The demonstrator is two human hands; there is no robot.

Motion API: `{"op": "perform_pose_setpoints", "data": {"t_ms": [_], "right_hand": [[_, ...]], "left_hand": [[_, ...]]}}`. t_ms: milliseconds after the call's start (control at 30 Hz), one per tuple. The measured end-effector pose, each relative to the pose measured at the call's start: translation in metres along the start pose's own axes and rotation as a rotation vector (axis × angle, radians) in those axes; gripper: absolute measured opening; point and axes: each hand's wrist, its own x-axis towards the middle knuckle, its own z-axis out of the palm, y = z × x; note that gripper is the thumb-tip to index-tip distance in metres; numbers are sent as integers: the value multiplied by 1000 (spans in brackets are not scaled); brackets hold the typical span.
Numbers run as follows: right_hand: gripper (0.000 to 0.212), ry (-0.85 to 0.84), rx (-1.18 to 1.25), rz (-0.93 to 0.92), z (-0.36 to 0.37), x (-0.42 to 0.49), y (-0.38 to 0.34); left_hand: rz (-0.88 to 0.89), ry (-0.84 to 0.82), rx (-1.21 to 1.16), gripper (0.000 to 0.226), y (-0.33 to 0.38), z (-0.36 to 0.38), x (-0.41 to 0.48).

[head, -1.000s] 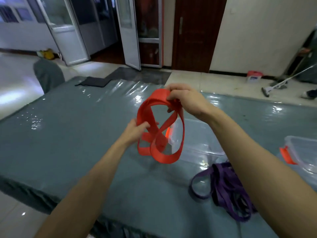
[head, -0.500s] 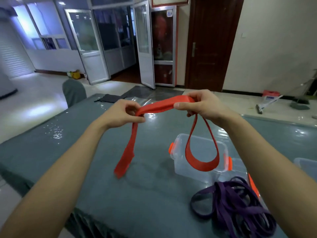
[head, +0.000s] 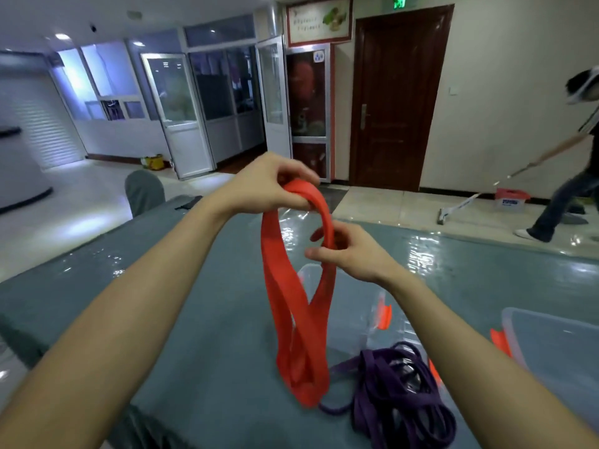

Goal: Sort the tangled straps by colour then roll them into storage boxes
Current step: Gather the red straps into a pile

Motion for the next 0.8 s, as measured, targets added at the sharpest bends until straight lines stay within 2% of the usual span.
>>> {"op": "perform_pose_setpoints", "data": {"t_ms": [100, 200, 267, 367, 433, 533, 600, 700, 800], "right_hand": [[61, 93, 78, 41, 4, -25, 26], [70, 205, 196, 81, 11, -50, 50], [69, 204, 184, 116, 8, -62, 61], [55, 164, 150, 121, -7, -77, 74], [65, 215, 133, 115, -22, -87, 77], [91, 251, 94, 117, -37, -95, 72], [97, 216, 75, 133, -39, -96, 64], [80, 175, 215, 140, -30, -99, 59], [66, 249, 337, 172, -13, -102, 65]], "left_hand": [[12, -75, -21, 62, 31, 19, 14], [21, -191, 54, 69, 61, 42, 20], [50, -219, 123, 64, 78, 55, 23], [142, -206, 442, 49, 98, 65, 27], [169, -173, 496, 41, 104, 67, 30], [207, -126, 371, 40, 113, 73, 36], [233, -94, 249, 42, 120, 80, 39], [263, -53, 23, 41, 131, 91, 43], [294, -28, -114, 38, 140, 95, 46]]}}
